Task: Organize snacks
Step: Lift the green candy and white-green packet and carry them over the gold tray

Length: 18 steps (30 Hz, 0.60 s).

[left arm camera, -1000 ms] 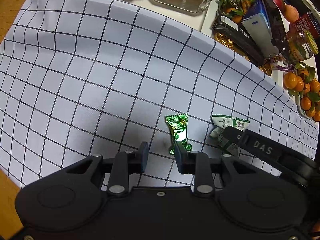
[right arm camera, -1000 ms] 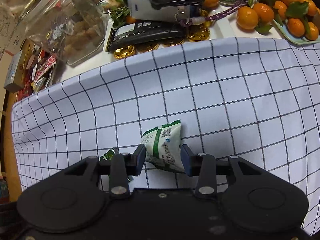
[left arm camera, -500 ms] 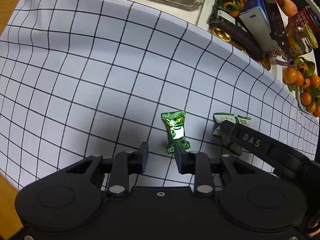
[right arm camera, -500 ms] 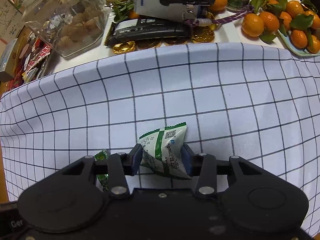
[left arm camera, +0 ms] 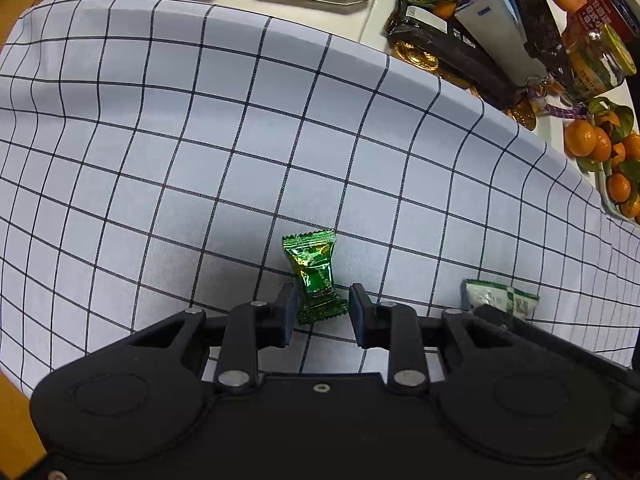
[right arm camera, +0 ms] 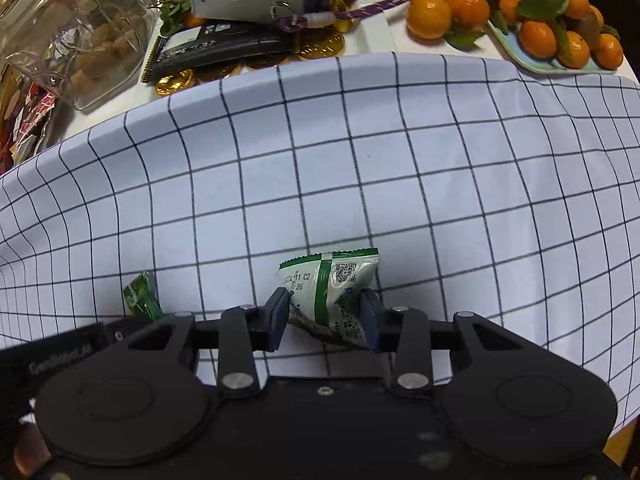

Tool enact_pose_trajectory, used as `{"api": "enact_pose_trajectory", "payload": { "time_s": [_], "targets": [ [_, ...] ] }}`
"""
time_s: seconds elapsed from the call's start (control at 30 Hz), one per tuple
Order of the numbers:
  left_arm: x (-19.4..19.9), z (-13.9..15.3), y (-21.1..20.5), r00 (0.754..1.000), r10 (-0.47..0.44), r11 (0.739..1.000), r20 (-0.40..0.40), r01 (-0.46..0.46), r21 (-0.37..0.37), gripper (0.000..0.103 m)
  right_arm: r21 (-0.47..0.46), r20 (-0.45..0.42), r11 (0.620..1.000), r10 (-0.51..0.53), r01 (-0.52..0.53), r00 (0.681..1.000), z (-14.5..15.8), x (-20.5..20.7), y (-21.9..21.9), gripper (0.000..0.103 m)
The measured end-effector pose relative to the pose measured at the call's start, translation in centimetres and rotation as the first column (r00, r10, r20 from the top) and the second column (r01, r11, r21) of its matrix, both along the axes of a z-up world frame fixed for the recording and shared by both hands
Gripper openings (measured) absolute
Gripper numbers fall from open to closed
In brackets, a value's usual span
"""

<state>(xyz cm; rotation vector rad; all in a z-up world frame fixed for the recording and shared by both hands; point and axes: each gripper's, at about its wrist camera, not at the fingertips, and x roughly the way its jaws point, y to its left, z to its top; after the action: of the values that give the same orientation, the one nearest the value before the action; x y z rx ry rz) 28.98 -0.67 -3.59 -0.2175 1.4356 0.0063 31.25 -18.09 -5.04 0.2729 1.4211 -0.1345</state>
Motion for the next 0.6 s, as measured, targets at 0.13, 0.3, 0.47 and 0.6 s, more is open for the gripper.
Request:
{"api": "enact_pose_trajectory", "payload": {
  "time_s": [0.13,0.3,0.47,0.6],
  "targets": [
    [0.4,-0.7,-0.3,1.0,0.005,1.0,-0.015,-0.005,0.009,0.039,0.059,-0.031,0.998,-0.012,0.014,0.999,0.1,-0.5,-1.3,0.037],
    [0.8,-1.2,-0.6,1.0,0.01,0.999,-0.021,-0.009,0.032,0.039,0.066,-0.059,0.997,-0.036,0.04,0.998,0.4,-1.2,-2.5,0.037],
    [1.1,-1.4,-0.8,1.0,0.006,0.999,-0.016,-0.005,0.047,0.039,0.073,-0.079,0.995,-0.065,0.07,0.995,0.6,-1.7,-3.8,0.037],
    [1.6,-1.8,-1.1,1.0,0.005,0.998,-0.025,-0.004,0.056,0.039,0.081,-0.086,0.993,-0.075,0.082,0.993,1.0,-2.5,-5.0,0.037]
  ]
}}
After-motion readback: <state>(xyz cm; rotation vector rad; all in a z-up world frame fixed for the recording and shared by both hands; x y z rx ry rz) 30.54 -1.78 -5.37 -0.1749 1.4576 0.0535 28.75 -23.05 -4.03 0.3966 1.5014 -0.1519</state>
